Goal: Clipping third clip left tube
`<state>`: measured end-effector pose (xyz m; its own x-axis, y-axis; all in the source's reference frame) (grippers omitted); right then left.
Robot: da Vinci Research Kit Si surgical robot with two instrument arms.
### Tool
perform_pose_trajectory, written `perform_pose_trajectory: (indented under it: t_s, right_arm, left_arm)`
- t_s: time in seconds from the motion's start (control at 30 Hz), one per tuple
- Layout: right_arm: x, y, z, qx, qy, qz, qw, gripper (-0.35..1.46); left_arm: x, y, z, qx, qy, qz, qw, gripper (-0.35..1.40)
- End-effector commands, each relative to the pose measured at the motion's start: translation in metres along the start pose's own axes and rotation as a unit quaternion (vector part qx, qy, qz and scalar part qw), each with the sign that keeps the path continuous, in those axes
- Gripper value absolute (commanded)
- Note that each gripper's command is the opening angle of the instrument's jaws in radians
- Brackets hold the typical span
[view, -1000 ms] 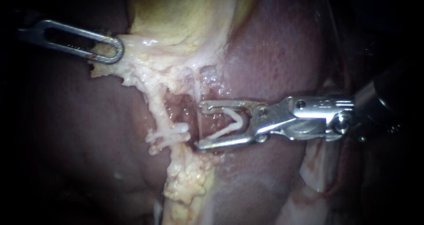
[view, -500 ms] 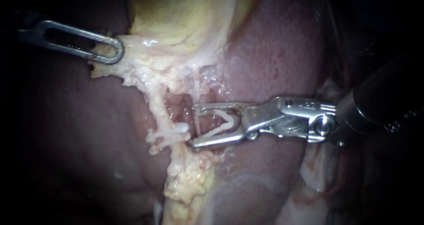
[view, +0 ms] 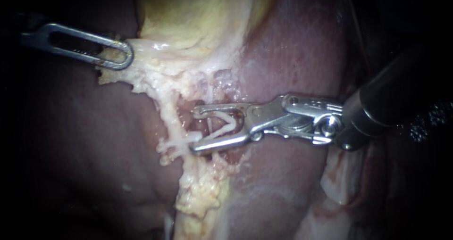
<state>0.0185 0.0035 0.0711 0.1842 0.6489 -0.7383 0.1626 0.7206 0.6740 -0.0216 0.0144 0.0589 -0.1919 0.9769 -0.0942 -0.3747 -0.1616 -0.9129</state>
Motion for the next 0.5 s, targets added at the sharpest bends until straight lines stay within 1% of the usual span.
perform_pose_trajectory:
  t_s: [0.03, 0.3, 0.4, 0.5]
  right_arm:
    - [0.0001, 0.0, 0.0003, 0.004, 0.003, 0.001, 1.0, 0.49]
    - [0.0009, 0.0006, 0.0036, 0.038, 0.026, 0.014, 0.9988, 0.49]
    - [0.0012, 0.0009, 0.0048, 0.043, 0.03, 0.015, 0.9985, 0.48]
    - [0.0015, 0.0013, 0.0059, 0.041, 0.037, 0.021, 0.9983, 0.48]
  left_arm:
    - [0.0, 0.0, 0.0, -0.001, -0.001, 0.0, 1.0, -0.35]
    - [0.0, 0.0, 0.0001, -0.001, -0.001, 0.0, 1.0, -0.35]
    - [0.0, 0.0, 0.0001, 0.0, -0.001, 0.0, 1.0, -0.35]
    - [-0.0001, 0.0, 0.0001, 0.0, -0.001, 0.0, 1.0, -0.35]
